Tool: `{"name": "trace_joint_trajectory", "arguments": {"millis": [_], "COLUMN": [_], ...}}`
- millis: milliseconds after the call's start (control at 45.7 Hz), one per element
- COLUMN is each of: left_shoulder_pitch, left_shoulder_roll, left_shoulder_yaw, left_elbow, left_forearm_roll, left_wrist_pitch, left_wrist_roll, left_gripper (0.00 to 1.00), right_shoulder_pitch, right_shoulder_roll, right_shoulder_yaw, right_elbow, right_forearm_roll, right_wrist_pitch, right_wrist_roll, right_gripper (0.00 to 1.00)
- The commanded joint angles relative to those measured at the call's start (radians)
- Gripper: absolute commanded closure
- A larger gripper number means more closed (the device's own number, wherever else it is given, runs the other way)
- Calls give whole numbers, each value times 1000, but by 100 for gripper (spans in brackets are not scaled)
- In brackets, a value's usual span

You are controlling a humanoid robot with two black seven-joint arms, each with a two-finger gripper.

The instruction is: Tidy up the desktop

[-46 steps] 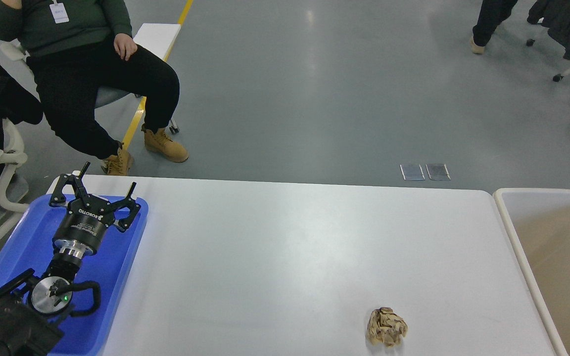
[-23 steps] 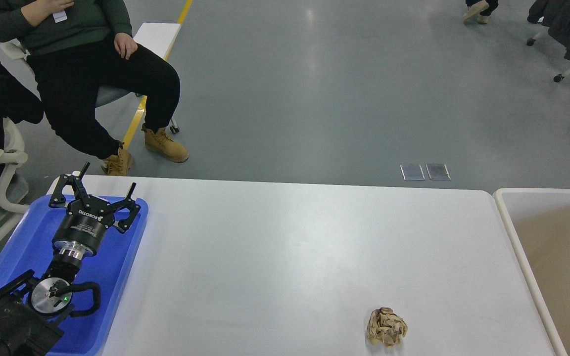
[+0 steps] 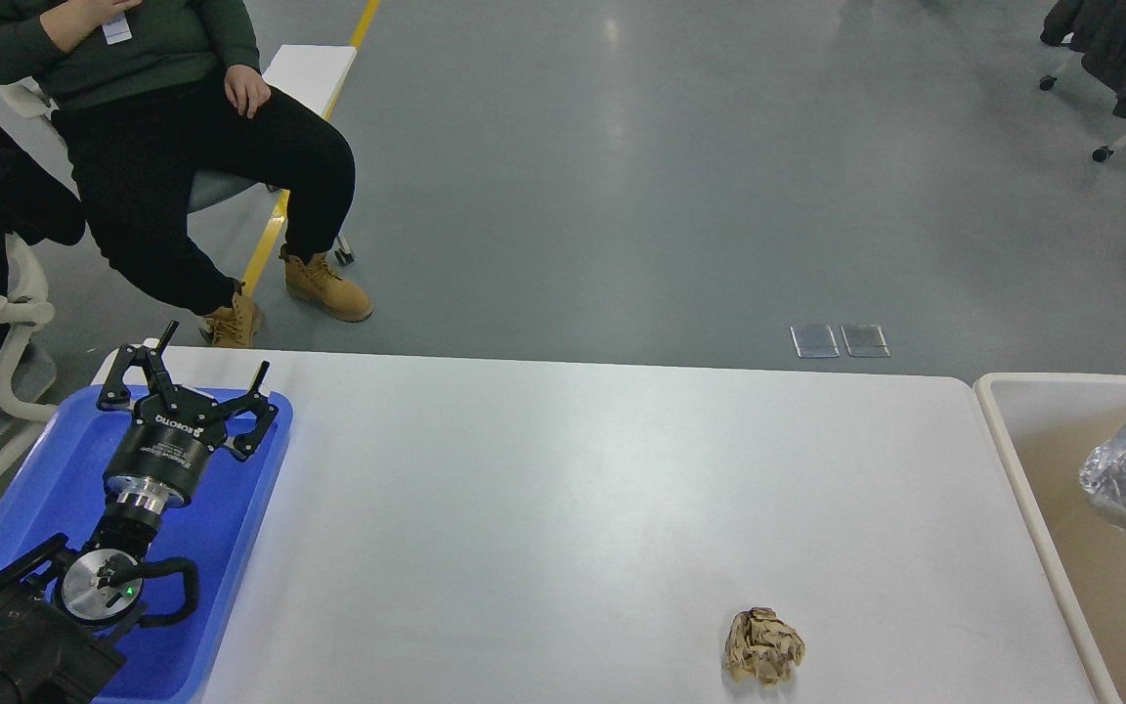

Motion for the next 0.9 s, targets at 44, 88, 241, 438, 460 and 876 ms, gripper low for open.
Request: {"name": "trace_joint_trajectory", "arguments": {"millis": [44,88,241,438,460,876], "left_shoulder_pitch": [0,0,0,0,0,0], "left_shoulder_roll": [0,0,0,0,0,0], "left_shoulder_yaw": [0,0,0,0,0,0], "left_elbow": [0,0,0,0,0,0], "left_forearm_roll": [0,0,0,0,0,0], "left_wrist_pitch": [0,0,0,0,0,0], "left_wrist_roll": [0,0,0,0,0,0], "left_gripper": [1,1,1,1,1,1], "right_shoulder_pitch": [-62,-65,-71,-75,-75,-58], "right_shoulder_roll": [48,50,50,56,57,42], "right_shoulder_yaw": [46,46,46,47,47,110], "right_elbow": [-11,-9,-11,-9,-9,7], "right_forearm_roll": [3,3,5,5,5,2], "right_wrist_pitch": [-47,-48,-51,-55,-56,-55], "right_wrist_roll": [-2,-2,-2,-2,-2,1], "right_gripper": [100,100,100,100,100,1]}}
